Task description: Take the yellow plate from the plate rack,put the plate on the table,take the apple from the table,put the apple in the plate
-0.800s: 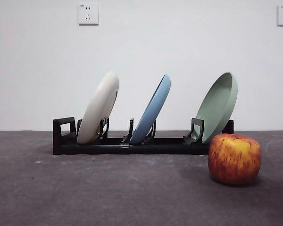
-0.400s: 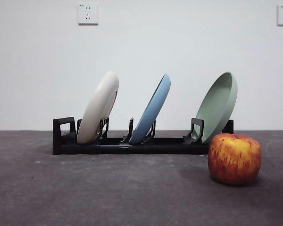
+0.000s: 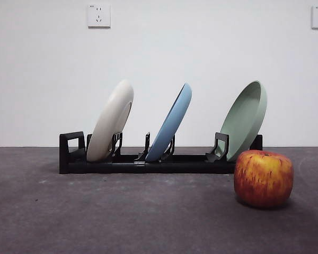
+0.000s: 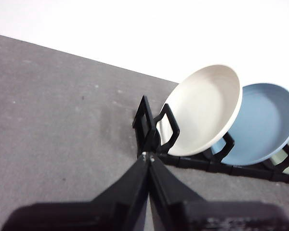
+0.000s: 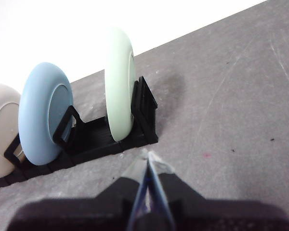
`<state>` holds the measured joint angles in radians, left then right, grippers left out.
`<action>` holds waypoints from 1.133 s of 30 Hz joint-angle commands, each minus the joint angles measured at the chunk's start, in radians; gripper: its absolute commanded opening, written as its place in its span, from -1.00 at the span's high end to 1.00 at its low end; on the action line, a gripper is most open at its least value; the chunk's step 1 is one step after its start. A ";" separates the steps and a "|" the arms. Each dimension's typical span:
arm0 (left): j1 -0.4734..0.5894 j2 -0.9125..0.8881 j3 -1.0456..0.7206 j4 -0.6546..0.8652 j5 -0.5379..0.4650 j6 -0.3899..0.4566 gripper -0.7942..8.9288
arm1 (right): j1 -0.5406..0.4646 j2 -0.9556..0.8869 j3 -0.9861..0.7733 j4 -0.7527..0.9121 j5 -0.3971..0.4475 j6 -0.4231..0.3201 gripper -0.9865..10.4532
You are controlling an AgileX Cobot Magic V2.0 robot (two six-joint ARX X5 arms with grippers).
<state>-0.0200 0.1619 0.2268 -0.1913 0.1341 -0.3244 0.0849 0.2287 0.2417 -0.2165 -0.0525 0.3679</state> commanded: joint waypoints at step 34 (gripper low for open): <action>-0.130 1.289 1.004 -0.158 0.465 0.108 0.18 | 0.002 0.821 0.631 -0.080 -0.394 -0.132 0.22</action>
<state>-0.1410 1.4265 1.2118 -0.3462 0.6075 -0.2417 0.0849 1.0458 0.8696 -0.2993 -0.4442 0.2462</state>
